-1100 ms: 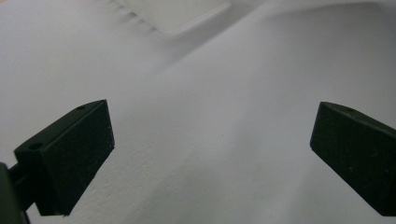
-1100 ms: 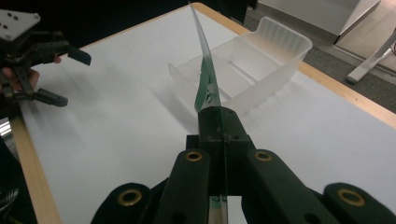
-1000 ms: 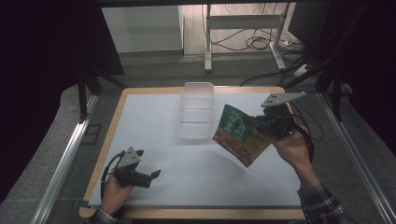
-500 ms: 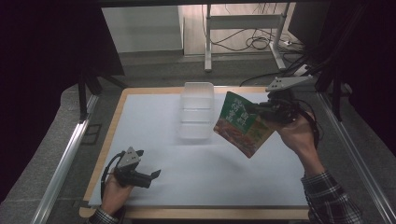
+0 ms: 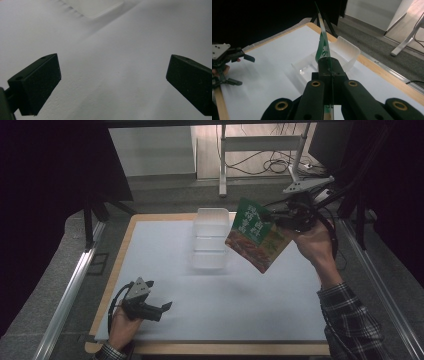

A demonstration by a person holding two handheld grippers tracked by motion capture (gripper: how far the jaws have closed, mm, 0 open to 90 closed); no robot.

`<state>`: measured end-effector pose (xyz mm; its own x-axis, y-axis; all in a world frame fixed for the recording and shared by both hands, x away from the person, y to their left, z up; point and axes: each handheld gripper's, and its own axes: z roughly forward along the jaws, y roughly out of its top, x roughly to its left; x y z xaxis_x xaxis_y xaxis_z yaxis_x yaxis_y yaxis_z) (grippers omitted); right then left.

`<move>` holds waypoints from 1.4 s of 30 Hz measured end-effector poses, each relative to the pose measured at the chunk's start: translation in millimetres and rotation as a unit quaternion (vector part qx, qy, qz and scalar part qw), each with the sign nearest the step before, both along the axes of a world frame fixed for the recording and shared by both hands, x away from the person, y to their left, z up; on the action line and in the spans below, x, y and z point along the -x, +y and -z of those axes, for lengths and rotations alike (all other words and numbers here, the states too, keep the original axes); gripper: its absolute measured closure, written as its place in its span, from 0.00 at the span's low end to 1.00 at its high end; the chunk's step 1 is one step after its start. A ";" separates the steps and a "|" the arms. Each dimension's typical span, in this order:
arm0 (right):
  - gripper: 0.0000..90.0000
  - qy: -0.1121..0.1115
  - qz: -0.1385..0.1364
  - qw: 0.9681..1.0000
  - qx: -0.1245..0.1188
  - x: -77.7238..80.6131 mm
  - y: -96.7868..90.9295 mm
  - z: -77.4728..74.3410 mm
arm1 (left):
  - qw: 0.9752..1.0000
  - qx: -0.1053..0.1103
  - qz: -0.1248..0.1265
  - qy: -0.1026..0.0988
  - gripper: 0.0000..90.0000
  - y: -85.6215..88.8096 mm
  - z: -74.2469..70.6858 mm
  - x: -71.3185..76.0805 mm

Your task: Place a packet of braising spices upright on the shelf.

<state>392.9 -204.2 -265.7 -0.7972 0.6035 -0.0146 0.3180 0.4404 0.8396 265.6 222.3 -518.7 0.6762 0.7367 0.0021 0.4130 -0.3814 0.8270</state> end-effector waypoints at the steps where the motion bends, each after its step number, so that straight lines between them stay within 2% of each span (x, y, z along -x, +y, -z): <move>1: 0.99 -0.001 -0.001 1.000 -0.001 -2.1 1.8 -1.4 | 1.000 0.001 0.000 0.000 0.00 0.2 -0.1 0.0; 13: 0.99 0.003 -0.017 1.000 -0.018 -26.0 32.6 -8.7 | 1.000 0.019 0.002 0.003 0.00 1.6 -1.8 0.5; 29: 0.99 -0.011 -0.035 0.999 -0.026 -51.4 84.2 -10.2 | 1.000 0.021 0.006 0.000 0.00 1.8 -2.3 0.9; 37: 0.99 -0.020 -0.045 0.998 -0.028 -63.9 109.8 -6.2 | 1.000 0.021 0.007 0.000 0.00 1.9 -2.3 0.9; 42: 0.99 -0.024 -0.054 0.998 -0.019 -71.0 123.1 4.3 | 1.000 0.019 0.008 0.000 0.00 1.6 -2.3 1.2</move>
<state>463.9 -81.1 -270.0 -0.8564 0.5152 -0.0335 0.2294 0.4379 0.8693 264.4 224.0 -516.4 0.6885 0.7248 -0.0256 0.4067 -0.3565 0.8411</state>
